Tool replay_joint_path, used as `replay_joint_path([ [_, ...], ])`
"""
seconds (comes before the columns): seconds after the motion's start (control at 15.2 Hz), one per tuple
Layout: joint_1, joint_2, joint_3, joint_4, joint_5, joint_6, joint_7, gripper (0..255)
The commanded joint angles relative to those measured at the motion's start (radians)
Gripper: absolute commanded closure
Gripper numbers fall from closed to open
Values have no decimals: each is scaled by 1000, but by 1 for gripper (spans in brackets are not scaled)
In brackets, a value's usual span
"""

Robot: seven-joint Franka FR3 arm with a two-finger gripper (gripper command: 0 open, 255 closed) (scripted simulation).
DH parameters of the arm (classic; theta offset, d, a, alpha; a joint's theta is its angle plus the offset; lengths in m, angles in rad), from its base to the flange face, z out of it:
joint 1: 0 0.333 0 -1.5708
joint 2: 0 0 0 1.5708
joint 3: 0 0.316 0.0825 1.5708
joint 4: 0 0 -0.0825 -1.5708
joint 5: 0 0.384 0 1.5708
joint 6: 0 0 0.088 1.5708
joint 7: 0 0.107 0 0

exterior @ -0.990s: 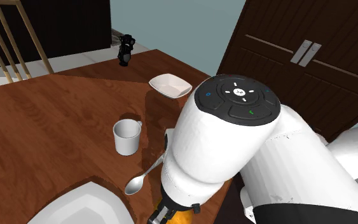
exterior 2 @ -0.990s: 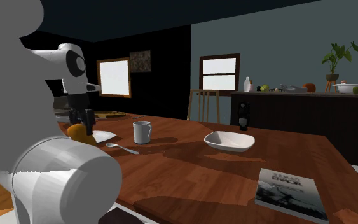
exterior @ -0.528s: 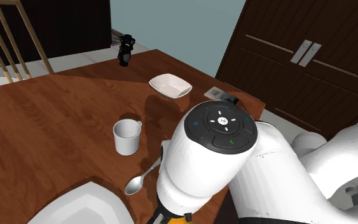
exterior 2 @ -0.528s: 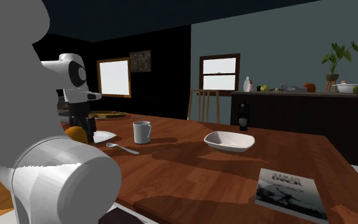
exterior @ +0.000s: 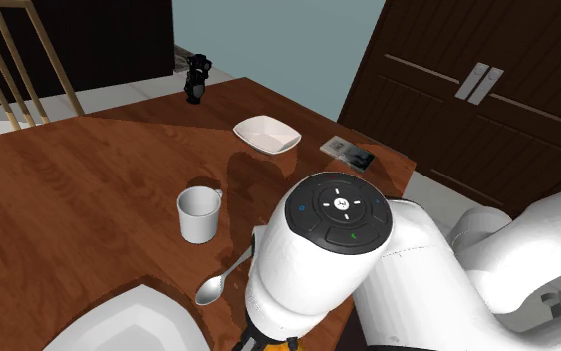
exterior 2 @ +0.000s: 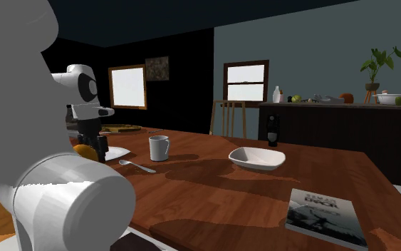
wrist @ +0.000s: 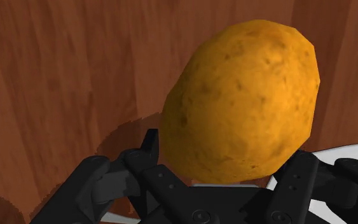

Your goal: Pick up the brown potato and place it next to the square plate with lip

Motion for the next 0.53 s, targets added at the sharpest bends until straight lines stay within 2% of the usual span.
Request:
replay_joint_path([
  [0.0,1,3,2,-3,1,2,0,255],
  [0.07,2,0,0,-4,3,1,-2,0],
  [0.4,1,3,2,-3,1,2,0,0],
  [0.46,11,-20,-16,16,12,-37,-10,0],
])
